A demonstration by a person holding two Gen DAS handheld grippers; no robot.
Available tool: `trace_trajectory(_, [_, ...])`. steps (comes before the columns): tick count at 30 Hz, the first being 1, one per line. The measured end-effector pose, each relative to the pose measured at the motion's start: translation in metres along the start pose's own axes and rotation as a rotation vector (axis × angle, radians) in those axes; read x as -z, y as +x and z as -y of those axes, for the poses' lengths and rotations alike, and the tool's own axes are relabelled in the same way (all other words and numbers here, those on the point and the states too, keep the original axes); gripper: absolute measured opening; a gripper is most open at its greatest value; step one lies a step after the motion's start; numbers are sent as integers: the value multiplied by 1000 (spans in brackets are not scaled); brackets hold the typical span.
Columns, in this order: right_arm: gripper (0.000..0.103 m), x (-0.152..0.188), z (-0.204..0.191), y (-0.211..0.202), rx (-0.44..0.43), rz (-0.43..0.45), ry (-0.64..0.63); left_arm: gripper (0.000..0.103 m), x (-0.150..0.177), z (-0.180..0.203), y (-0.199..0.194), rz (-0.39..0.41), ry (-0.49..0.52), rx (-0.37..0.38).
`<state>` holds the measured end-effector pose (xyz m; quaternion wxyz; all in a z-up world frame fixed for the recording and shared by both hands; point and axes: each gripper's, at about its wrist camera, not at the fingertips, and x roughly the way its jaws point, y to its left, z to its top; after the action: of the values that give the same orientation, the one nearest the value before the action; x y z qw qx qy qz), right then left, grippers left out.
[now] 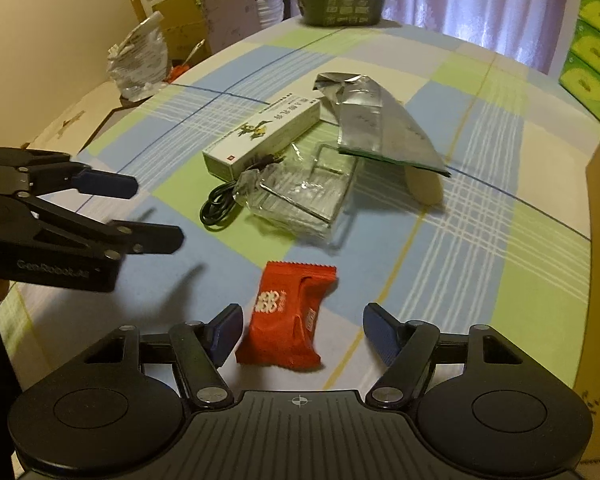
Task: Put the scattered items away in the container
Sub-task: 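Grasp the red snack packet with the right tool while the left tool grasps the black cable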
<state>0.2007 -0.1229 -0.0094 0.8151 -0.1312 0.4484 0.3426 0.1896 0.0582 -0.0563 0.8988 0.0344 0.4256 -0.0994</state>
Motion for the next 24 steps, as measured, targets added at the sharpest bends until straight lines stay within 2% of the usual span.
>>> trace_trajectory(3, [73,0,-7,6,-2,-6,-33,70,-1,3,7,0,10,5])
trace_trajectory(5, [59,1,-9,10,-2,-12,-52,69,-2,4,11,6,16,3])
trace_trajectory(7, [58,1,-13,12,9,-13,-78,63,-2,4,15,8,10,8])
trace_trajectory(9, [53,1,-13,13,12,-11,-78,62,-2,3,19,7,1,15])
trace_trajectory(10, [43,0,-13,13,15,-10,-77,62,-2,4,21,5,3,17])
trace_trajectory(11, [37,0,-13,13,21,-10,-78,61,-2,5,22,2,6,20])
trace_trajectory(14, [32,-1,-10,12,27,-18,-51,61,-4,9,27,4,15,23])
trace_trajectory(21, [31,-3,0,4,60,0,12,60,-11,16,41,21,48,4])
trace_trajectory(24, [31,-5,4,3,63,3,32,46,-15,15,43,26,46,6])
